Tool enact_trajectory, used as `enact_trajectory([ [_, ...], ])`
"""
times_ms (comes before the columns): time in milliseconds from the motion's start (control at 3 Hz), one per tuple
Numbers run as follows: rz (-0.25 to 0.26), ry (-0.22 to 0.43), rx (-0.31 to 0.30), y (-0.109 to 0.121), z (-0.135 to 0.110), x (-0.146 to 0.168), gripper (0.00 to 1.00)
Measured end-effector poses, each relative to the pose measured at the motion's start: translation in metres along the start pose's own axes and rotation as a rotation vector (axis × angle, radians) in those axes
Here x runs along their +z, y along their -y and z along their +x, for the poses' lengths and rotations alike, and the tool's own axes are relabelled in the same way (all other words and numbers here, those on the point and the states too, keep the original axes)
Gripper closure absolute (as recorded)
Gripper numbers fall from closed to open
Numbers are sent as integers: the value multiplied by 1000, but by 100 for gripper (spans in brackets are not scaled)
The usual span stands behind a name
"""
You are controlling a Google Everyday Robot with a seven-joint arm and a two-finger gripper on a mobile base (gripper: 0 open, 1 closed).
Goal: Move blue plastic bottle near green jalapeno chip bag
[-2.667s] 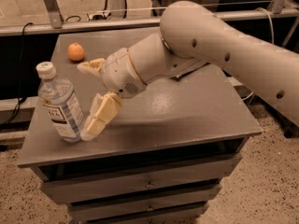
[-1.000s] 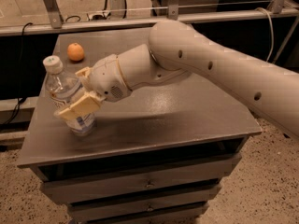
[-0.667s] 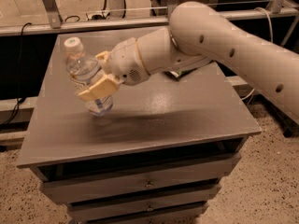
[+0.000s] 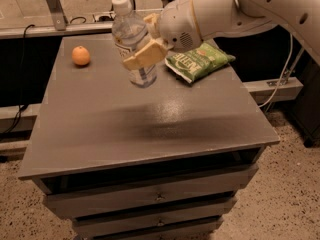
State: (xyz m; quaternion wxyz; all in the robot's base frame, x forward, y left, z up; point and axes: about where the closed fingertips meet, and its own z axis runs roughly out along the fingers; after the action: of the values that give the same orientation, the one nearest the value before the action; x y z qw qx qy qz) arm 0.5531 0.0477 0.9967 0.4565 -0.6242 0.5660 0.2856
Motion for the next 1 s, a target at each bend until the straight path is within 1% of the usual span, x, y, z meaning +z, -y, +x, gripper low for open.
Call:
enact_trajectory([
  [333, 27, -13, 5, 0, 8, -8, 100],
  [667, 101, -14, 25, 17, 37, -33, 100],
  [1000, 200, -13, 73, 40, 86, -70, 100],
])
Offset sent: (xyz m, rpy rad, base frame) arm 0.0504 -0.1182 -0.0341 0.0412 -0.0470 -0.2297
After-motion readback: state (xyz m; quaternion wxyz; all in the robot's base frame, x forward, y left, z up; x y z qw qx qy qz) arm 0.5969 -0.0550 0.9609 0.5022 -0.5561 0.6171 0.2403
